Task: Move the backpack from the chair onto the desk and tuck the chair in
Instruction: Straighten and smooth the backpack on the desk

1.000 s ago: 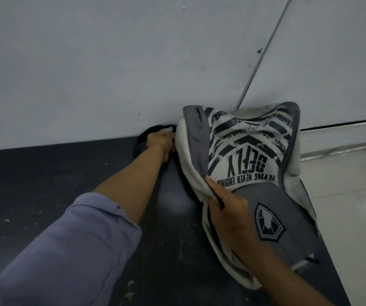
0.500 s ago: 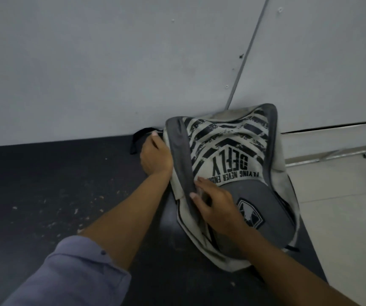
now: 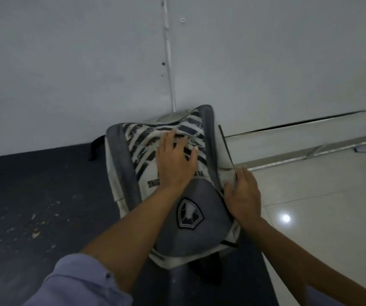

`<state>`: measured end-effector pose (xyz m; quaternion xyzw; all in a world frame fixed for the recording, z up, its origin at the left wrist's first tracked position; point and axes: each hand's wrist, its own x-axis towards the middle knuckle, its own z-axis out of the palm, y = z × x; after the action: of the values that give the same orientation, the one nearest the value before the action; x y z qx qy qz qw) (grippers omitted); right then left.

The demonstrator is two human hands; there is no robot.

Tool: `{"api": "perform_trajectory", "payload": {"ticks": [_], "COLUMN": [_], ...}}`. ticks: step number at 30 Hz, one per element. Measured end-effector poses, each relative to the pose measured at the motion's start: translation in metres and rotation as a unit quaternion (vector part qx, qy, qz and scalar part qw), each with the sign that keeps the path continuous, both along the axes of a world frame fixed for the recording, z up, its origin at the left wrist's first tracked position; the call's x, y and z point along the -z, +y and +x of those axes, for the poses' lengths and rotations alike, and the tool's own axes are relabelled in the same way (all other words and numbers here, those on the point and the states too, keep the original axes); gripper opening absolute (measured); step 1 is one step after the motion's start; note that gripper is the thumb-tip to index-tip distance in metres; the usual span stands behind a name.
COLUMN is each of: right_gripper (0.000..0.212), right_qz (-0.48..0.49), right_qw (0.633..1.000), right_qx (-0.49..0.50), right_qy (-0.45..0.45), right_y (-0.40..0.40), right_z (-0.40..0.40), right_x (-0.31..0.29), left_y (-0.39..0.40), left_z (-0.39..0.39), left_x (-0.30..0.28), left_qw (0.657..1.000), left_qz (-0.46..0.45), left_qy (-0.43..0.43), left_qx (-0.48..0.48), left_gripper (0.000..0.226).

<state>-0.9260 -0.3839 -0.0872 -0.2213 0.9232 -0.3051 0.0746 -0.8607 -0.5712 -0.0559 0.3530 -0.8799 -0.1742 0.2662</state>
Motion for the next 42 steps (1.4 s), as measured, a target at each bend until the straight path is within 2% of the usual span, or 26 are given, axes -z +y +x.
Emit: {"api": "perform_trajectory", "payload": {"ticks": [2, 4, 7, 8, 11, 15, 18, 21, 24, 26, 28, 30, 32, 36, 42], "right_gripper": [0.058, 0.054, 0.021, 0.016, 0.022, 0.026, 0.024, 0.022, 0.022, 0.026, 0.028, 0.028, 0.030, 0.036, 0.053], "right_qz": [0.001, -0.004, -0.038, -0.051, -0.106, -0.196, -0.239, -0.265, -0.299, -0.319, -0.328, -0.311, -0.259, -0.149, -0.140], "right_qw": [0.992, 0.983, 0.984, 0.984, 0.986, 0.977, 0.961, 0.942, 0.918, 0.912, 0.913, 0.915, 0.922, 0.939, 0.926], "right_qx": [-0.008, -0.020, -0.003, 0.004, 0.009, -0.082, -0.138, -0.206, -0.257, -0.235, -0.167, -0.092, -0.041, -0.034, -0.012], "right_qy": [-0.127, -0.182, -0.177, -0.171, -0.128, -0.024, -0.013, -0.019, -0.047, -0.108, -0.177, -0.240, -0.284, -0.309, -0.350], "right_y": [0.005, 0.007, 0.004, 0.001, -0.005, -0.013, -0.024, -0.030, -0.026, -0.026, -0.029, -0.032, -0.035, -0.049, -0.109], "right_z": [-0.014, -0.025, -0.035, -0.036, -0.034, -0.013, -0.009, -0.009, -0.009, -0.009, -0.009, -0.011, -0.018, -0.036, -0.071], "right_x": [0.008, 0.016, 0.017, 0.014, 0.004, -0.002, -0.003, -0.001, 0.000, -0.002, -0.003, 0.002, 0.014, 0.034, 0.030], "left_y": [0.016, 0.025, 0.033, 0.036, 0.045, 0.045, 0.036, 0.026, 0.017, 0.005, -0.012, -0.027, -0.036, -0.045, -0.048], "left_z": [-0.014, -0.023, -0.030, -0.032, -0.042, -0.060, -0.067, -0.062, -0.055, -0.046, -0.035, -0.022, -0.009, 0.013, 0.020], "left_x": [0.003, 0.004, -0.001, -0.005, -0.018, -0.036, -0.039, -0.029, -0.023, -0.025, -0.030, -0.039, -0.047, -0.047, -0.045], "left_qw": [0.999, 0.997, 0.993, 0.992, 0.986, 0.956, 0.936, 0.932, 0.948, 0.959, 0.962, 0.961, 0.957, 0.956, 0.957], "left_qz": [0.005, 0.005, -0.013, -0.011, 0.062, 0.194, 0.250, 0.245, 0.198, 0.183, 0.185, 0.209, 0.231, 0.266, 0.282], "left_qy": [-0.017, -0.042, -0.073, -0.075, -0.087, -0.150, -0.188, -0.213, -0.207, -0.187, -0.182, -0.176, -0.172, -0.122, -0.070], "left_qx": [-0.030, -0.058, -0.092, -0.102, -0.132, -0.163, -0.161, -0.161, -0.136, -0.113, -0.083, -0.052, -0.024, -0.006, -0.014], "left_gripper": [0.050, 0.055, 0.064, 0.066, 0.076, 0.122, 0.143, 0.129, 0.081, 0.050, 0.036, 0.030, 0.034, 0.040, 0.039]}}
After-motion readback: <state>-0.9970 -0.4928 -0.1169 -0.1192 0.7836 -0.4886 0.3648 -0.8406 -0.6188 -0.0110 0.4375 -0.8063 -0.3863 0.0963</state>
